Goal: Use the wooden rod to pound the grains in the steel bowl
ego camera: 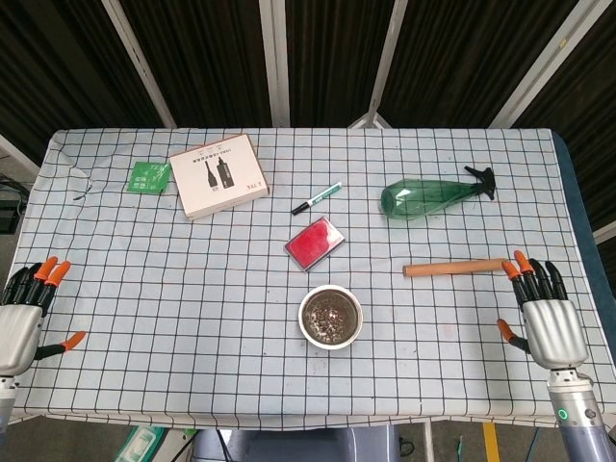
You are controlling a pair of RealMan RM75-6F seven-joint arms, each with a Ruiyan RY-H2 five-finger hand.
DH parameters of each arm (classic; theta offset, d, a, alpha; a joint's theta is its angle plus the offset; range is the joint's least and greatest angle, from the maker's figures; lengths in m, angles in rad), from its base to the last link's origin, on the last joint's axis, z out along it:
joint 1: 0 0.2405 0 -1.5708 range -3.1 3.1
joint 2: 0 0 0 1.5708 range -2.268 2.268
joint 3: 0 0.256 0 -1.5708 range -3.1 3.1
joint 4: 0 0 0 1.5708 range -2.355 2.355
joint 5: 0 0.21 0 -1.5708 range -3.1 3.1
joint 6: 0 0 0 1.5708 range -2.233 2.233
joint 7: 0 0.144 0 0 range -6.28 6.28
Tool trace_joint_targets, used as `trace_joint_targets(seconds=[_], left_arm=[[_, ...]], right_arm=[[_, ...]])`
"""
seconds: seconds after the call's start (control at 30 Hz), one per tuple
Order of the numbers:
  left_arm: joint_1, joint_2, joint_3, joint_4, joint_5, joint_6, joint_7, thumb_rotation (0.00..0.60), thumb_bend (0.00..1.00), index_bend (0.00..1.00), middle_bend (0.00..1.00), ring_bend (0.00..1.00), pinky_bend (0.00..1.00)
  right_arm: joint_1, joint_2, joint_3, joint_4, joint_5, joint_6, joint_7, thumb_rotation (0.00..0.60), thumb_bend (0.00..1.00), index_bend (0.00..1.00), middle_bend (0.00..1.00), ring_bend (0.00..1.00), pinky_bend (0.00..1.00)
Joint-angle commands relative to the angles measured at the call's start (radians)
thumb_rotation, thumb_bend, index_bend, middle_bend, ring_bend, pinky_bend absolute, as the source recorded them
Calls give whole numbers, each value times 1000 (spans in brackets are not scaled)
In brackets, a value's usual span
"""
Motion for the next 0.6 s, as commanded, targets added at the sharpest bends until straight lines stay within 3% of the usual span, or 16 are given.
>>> trace_joint_targets(seconds=[0.03,0.3,0.6], left_arm=[[-2,1,-1,-5,0,-1,-5,600,95,0,0,0,0],[-4,3,2,-7,-2,-10,-3,600,95,0,0,0,0],[-9,12,-1,-14,-13,-24,-23,600,95,0,0,0,0]], right_arm=[[39,-17,25,10,23,-42,-25,600,299,86,94,72,0],[149,-89,56,84,57,-176,-110,600,299,298,274,238,0],[249,-217,82,200,137,-299,-180,600,299,318,288,249,0]])
